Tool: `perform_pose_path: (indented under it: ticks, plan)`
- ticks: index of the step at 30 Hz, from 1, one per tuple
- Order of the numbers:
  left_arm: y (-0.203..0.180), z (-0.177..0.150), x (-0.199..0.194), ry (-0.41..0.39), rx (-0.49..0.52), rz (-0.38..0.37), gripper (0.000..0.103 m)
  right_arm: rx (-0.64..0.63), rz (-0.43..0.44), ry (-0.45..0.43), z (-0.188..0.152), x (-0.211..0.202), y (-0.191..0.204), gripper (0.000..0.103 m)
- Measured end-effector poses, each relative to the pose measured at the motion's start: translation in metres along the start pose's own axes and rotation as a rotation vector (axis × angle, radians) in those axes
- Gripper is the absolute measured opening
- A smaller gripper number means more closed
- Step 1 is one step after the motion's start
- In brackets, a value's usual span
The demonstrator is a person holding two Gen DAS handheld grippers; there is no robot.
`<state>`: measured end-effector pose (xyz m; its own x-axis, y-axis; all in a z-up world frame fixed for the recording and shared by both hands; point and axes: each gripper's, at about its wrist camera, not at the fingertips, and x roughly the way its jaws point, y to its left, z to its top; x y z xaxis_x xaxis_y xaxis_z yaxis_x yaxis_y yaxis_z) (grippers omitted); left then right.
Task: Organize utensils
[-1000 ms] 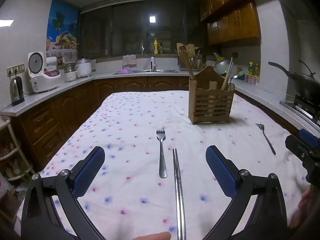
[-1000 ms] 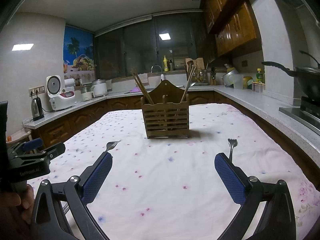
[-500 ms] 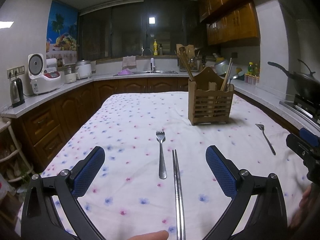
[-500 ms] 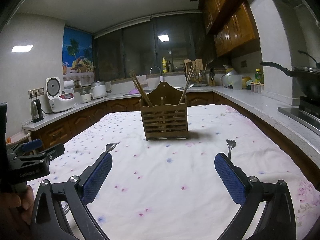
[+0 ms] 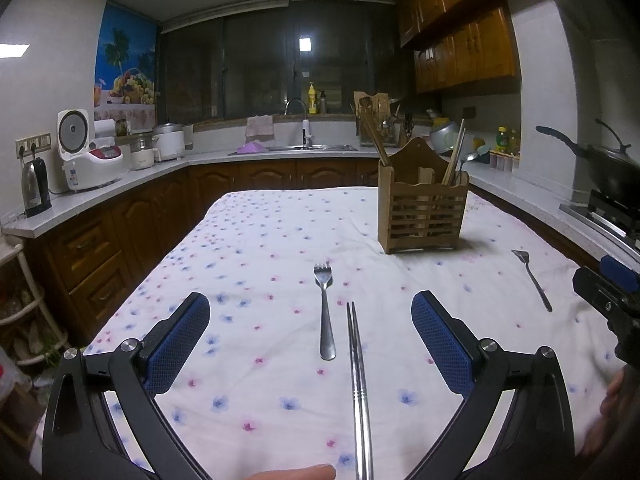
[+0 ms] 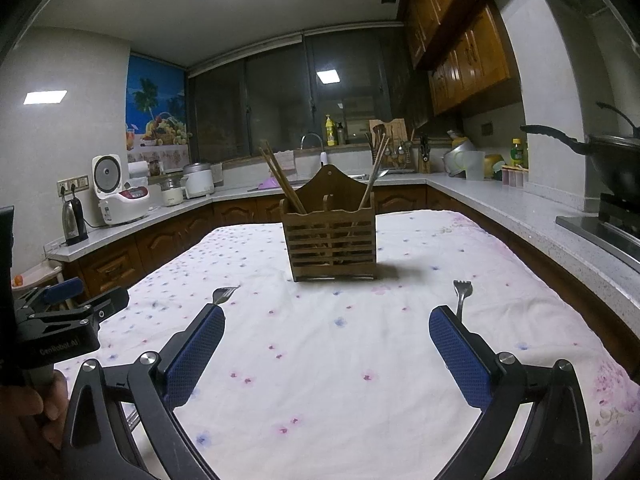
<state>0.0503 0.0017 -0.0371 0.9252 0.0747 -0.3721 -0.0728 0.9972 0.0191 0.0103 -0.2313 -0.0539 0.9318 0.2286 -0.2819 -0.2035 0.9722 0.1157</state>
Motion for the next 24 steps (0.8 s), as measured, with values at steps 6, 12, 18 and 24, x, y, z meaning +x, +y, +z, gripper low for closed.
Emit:
perform_pose_path:
  ticks: [6,12,18,24]
  plan:
    - [-0.0003,-0.0001,-0.0007,-0.001,-0.001,0.002,0.103,0.000,0.000,-0.001,0.0003,0.0000,-0.0001,0.103]
    - [-0.0002,0.0000,-0.0012,0.000,0.000,-0.001,0.103,0.001,0.000,0.001,-0.0001,0.0001,-0.0001,0.103]
    - [0.0007,0.0012,-0.0022,-0.002,0.001,0.002,0.103,0.000,-0.001,0.000,-0.0001,0.0000,0.0002,0.103]
    - [0.0003,-0.0001,-0.0016,-0.001,0.005,0.001,0.103,0.000,-0.001,0.000,0.0000,-0.0001,0.0004,0.103]
